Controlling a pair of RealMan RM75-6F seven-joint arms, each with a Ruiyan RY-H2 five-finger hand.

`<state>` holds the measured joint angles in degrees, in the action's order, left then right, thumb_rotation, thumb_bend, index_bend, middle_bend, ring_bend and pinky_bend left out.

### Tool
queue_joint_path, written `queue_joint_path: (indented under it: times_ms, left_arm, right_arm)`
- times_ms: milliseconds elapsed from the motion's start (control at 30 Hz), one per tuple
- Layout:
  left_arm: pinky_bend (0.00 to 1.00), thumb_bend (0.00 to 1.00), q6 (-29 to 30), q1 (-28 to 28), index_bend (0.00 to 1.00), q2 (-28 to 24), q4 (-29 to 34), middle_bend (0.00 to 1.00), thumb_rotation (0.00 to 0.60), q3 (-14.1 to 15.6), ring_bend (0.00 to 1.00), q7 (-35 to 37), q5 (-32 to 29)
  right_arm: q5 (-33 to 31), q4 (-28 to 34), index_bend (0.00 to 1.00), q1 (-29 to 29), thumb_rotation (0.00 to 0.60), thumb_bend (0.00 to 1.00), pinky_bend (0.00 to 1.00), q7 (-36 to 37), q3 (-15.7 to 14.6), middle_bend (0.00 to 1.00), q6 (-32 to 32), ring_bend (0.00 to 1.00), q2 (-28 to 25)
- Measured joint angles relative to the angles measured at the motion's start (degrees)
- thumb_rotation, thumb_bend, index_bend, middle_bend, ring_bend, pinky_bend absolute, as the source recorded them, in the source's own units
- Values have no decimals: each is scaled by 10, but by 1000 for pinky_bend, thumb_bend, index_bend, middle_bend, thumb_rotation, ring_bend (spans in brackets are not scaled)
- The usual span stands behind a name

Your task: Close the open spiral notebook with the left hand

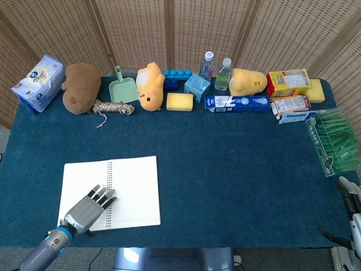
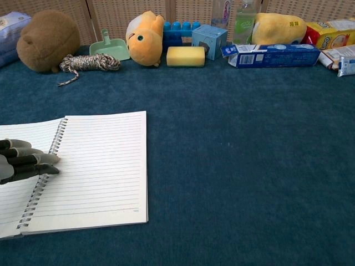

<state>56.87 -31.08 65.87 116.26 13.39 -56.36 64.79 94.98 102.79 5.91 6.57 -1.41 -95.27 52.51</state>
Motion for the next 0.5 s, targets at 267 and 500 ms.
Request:
queue_joint_path:
  times_ms: [267,500]
  left_arm:
    - [0,125,7,22,47,-26,-7,0,424,30,0,51,48]
    - [0,127,13,43,49,-49,-9,0,412,60,0,74,97]
  right_arm:
    - [0,0,0,1,600,0,0,0,0,0,0,0,0]
    - [4,2,0,2,600,0,0,-3,-1,0,-1,0,1]
